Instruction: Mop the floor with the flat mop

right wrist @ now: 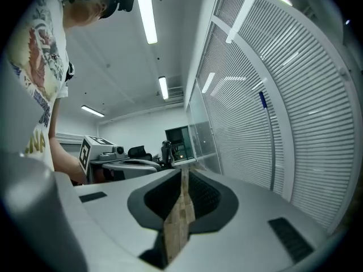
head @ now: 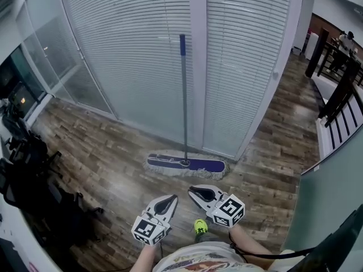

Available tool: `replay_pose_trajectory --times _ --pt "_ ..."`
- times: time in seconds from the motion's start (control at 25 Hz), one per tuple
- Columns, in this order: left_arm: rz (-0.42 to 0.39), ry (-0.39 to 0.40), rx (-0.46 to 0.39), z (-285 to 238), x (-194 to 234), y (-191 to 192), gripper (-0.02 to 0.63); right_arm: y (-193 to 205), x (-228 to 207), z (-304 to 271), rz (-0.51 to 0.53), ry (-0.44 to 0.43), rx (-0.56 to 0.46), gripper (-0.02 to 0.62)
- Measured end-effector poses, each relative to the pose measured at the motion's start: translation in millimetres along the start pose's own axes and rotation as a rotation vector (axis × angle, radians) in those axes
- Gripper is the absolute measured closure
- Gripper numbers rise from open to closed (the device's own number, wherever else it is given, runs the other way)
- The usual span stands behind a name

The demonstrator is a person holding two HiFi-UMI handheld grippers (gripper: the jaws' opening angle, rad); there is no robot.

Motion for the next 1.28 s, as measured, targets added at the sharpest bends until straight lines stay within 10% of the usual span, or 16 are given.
replay_pose_trajectory --times 0.76,1.28 --pt "-0.032 -0.045 -0.034 -164 48 -42 0.592 -60 -165 -15 0.054 -0.064 -0.024 0.563" --pt "-0.036 0.074 -0.054 -289 144 -75 0.592 -108 -296 -72 0.071 0.044 -0.024 0.563"
Point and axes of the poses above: the fingertips, and each gripper's own axes: z backward along the fingers, x to its left, y out of its underside, the point moved 2 cm from there along z, backward along the fingers, and after that the axes turned 15 degrees about -y, right-handed, at the moved point
